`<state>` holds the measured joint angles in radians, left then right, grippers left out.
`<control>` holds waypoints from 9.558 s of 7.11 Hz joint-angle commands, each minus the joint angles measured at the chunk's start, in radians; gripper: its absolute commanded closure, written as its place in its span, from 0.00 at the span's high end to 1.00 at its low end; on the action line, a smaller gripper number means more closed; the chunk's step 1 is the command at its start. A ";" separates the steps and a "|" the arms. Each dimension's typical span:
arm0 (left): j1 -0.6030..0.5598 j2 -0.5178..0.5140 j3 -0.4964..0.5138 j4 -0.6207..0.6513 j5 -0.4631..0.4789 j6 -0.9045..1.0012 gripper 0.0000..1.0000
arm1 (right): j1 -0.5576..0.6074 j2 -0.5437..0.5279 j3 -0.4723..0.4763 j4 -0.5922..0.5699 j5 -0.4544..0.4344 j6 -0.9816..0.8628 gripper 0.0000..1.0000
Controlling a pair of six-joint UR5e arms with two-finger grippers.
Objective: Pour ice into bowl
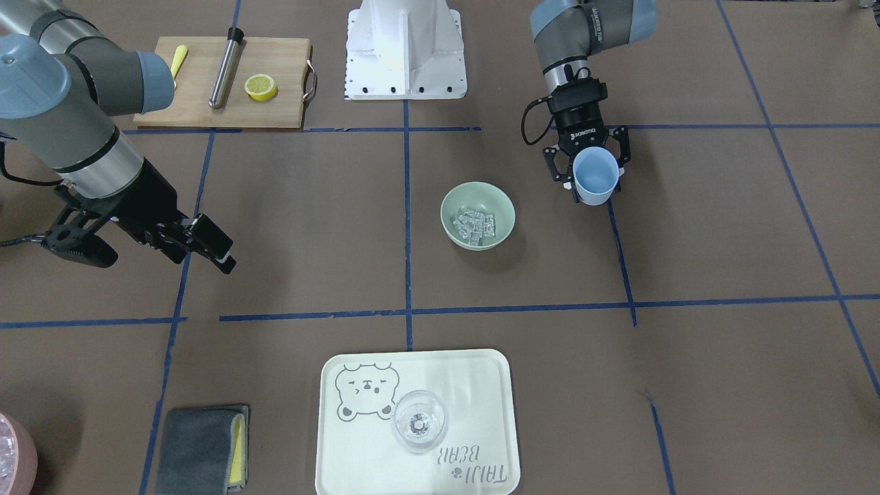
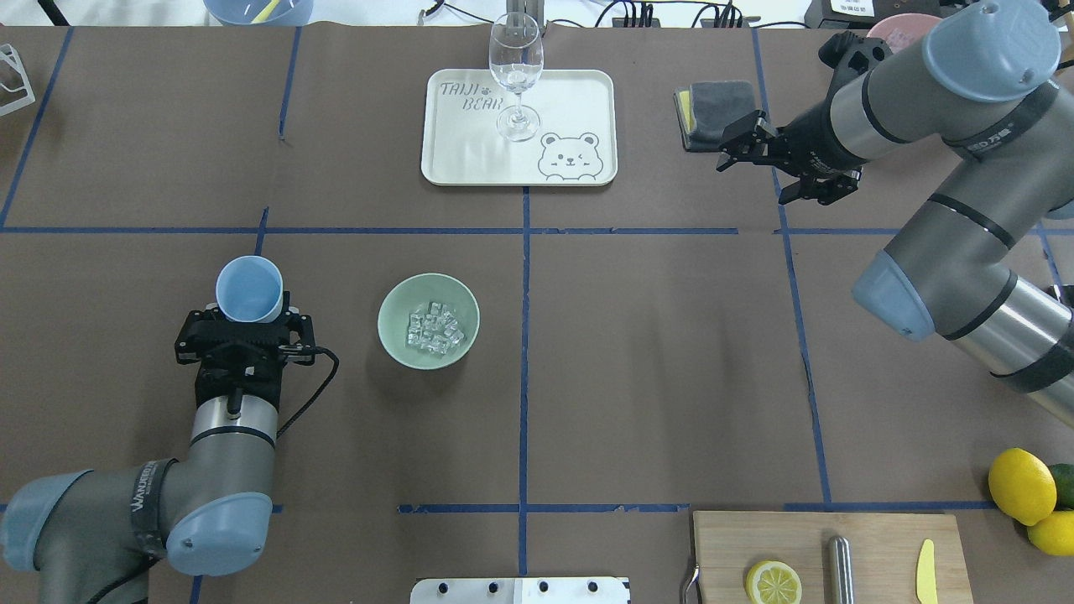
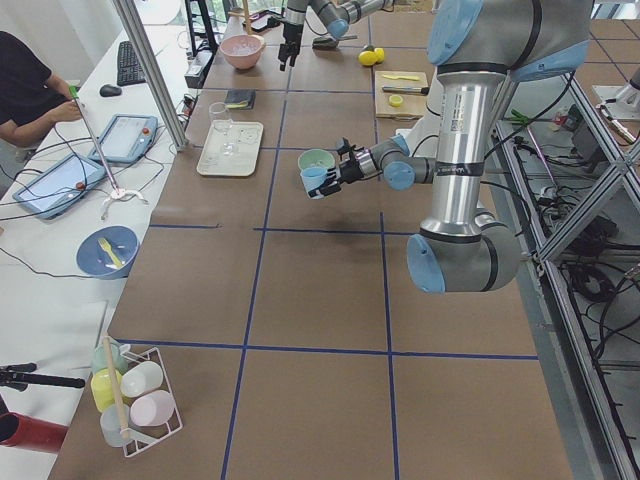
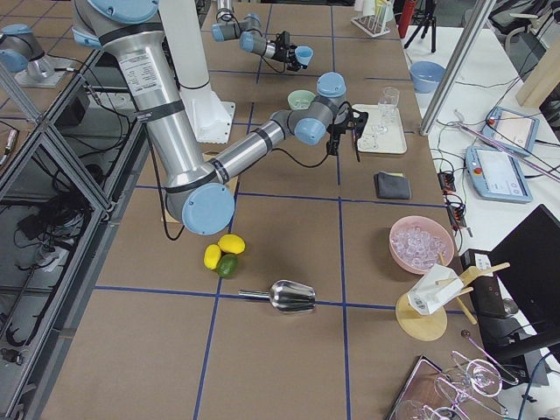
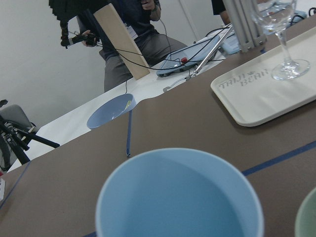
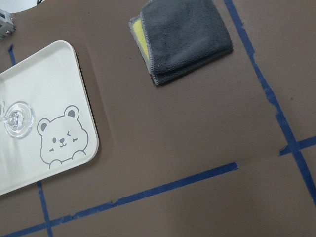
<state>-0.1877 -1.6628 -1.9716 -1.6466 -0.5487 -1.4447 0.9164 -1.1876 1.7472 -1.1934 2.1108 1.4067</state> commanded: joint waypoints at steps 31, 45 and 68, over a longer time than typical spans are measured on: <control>-0.001 0.437 0.378 -1.309 -0.214 0.341 1.00 | -0.010 0.011 0.044 -0.011 -0.011 0.006 1.00; -0.977 0.436 0.398 -1.036 -1.534 1.276 1.00 | -0.427 0.285 -0.097 -0.014 -0.233 0.264 1.00; -1.193 0.390 0.389 -0.875 -1.732 1.262 1.00 | -0.375 0.316 -0.041 -0.256 -0.270 0.177 0.00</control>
<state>-1.3806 -1.2805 -1.5843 -2.5219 -2.2822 -0.1818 0.4909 -0.7468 1.5494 -1.4166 1.7941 1.6147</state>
